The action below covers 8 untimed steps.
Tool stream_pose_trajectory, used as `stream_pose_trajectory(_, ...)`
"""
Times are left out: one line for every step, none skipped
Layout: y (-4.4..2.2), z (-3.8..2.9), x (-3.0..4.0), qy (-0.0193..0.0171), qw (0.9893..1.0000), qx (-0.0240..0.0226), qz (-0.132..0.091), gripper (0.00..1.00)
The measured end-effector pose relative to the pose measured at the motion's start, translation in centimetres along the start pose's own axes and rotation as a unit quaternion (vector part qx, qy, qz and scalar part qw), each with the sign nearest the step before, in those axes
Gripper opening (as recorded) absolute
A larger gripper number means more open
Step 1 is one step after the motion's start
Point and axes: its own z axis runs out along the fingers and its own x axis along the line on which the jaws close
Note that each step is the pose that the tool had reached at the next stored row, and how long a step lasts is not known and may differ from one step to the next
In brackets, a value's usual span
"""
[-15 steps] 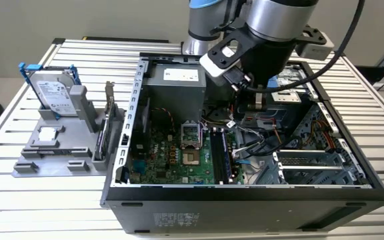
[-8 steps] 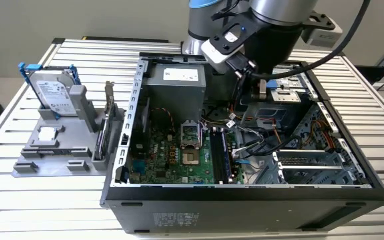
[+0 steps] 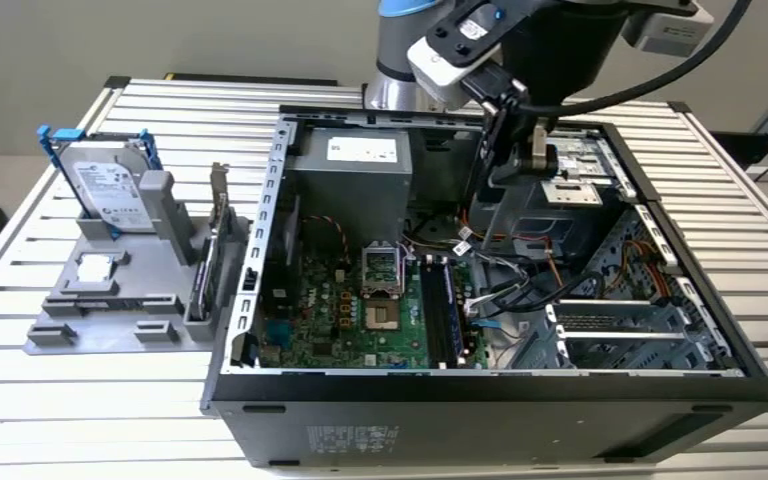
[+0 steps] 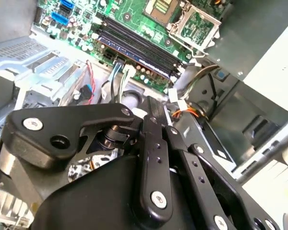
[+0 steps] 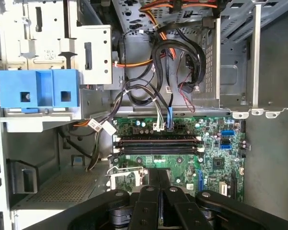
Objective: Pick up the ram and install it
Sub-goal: 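Press down the ram until it locks into place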
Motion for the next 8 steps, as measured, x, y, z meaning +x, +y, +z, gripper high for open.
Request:
stream_pose_trajectory(0.00,-0.03,0.00,0.0000,1.0000,0.0000,0.000,0.00)
stream_pose_trajectory(0.00,-0.03,0.00,0.0001,1.0000,0.0000,0.000,0.00)
stream_pose_trajectory(0.00,-0.02,0.00,0.0001,1.0000,0.0000,0.000,0.00)
stream_pose_trajectory(0.00,-0.03,0.00,0.0001,1.0000,0.0000,0.000,0.00)
stream_pose_trajectory(0.00,-0.20,0.00,0.0000,1.0000,0.0000,0.000,0.00)
stream_pose_trajectory(-0.01,-0.36,0.00,0.0000,1.0000,0.0000,0.000,0.00)
stream_pose_trajectory(-0.01,-0.37,0.00,0.0000,1.0000,0.0000,0.000,0.00)
stream_pose_trajectory(-0.01,-0.37,0.00,0.0000,1.0000,0.0000,0.000,0.00)
